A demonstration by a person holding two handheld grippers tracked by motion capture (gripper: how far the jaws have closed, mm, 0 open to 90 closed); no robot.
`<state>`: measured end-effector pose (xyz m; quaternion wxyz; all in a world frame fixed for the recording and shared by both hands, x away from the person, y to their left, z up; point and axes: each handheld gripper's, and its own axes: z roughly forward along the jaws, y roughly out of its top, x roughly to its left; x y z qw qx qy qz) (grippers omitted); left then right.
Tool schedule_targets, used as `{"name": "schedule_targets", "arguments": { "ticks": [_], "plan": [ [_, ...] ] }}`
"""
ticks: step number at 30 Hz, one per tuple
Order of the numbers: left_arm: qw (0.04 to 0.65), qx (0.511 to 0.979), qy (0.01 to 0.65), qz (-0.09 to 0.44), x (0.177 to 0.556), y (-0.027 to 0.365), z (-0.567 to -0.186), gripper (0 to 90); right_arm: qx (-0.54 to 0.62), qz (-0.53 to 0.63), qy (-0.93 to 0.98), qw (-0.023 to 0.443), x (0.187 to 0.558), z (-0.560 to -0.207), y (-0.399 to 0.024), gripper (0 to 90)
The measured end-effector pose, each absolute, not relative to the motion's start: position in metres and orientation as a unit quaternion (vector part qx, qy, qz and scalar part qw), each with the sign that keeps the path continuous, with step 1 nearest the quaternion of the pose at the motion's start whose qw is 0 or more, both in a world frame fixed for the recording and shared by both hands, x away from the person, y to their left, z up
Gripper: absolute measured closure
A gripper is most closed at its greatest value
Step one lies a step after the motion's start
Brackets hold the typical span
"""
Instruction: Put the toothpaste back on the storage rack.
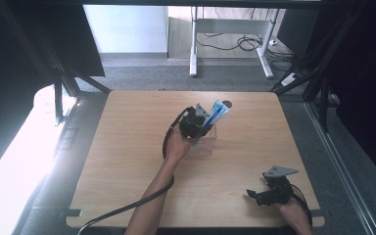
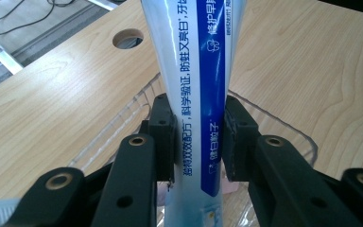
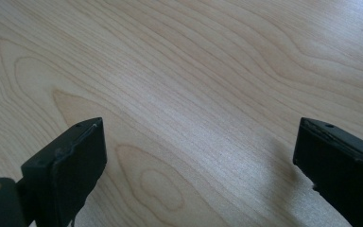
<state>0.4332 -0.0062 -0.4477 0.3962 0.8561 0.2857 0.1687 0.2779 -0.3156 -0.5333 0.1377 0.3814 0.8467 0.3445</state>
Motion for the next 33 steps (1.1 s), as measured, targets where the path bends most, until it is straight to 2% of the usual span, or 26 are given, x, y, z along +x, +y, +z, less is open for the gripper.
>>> {"name": "schedule_targets", "arguments": {
  "ticks": [25, 29, 33],
  "plan": [
    [0.385, 0.866, 0.28, 0.154, 0.422, -0.003, -0.454, 63.8, 0.379, 0.336, 0.852, 0.133, 0.278, -0.535, -0.313, 3.6],
    [0.397, 0.86, 0.285, 0.15, 0.421, -0.001, -0.454, 59.2, 0.38, 0.337, 0.851, 0.133, 0.278, -0.536, -0.313, 3.6],
    [0.413, 0.851, 0.293, 0.139, 0.42, 0.002, -0.452, 46.7, 0.379, 0.338, 0.851, 0.132, 0.278, -0.535, -0.313, 3.6]
  ]
}}
